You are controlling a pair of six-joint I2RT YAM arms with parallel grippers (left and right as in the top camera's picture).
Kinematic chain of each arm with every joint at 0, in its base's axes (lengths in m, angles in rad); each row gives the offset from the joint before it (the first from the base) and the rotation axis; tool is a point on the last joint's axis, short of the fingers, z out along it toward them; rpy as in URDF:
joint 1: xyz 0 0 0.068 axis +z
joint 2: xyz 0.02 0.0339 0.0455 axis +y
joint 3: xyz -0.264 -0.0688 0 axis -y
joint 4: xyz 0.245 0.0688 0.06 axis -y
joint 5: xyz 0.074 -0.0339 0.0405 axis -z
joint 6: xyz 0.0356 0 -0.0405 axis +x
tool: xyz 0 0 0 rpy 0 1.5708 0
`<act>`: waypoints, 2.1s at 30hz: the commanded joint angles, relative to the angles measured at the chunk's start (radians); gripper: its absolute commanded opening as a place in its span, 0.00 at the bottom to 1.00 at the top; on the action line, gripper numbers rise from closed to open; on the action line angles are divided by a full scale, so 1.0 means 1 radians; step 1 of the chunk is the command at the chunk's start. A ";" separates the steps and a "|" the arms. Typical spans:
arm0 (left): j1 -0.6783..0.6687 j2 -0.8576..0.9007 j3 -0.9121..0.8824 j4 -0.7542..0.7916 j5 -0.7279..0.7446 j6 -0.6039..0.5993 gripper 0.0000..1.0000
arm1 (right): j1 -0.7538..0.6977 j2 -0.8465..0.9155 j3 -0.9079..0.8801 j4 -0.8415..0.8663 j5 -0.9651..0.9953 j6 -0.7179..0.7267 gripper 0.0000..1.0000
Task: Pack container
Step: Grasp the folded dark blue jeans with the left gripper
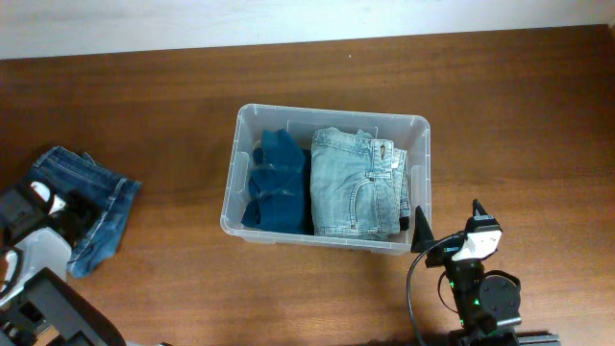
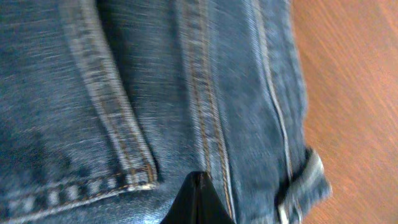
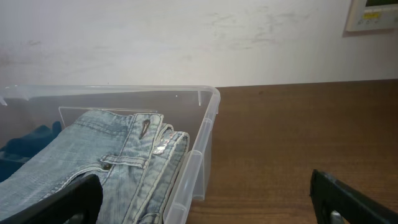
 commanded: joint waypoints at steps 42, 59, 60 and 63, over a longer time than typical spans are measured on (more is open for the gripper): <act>0.066 0.091 0.093 -0.297 -0.294 -0.032 0.99 | -0.008 -0.010 -0.008 -0.002 0.016 0.000 0.99; 0.072 0.261 0.092 -0.273 -0.138 -0.032 0.39 | -0.008 -0.010 -0.008 -0.002 0.016 0.000 0.99; 0.072 0.261 0.092 -0.274 -0.138 -0.032 0.31 | -0.008 -0.010 -0.008 -0.002 0.016 0.000 0.99; 0.072 0.261 0.092 -0.277 -0.138 -0.032 0.31 | -0.008 -0.010 -0.008 -0.002 0.016 0.000 0.98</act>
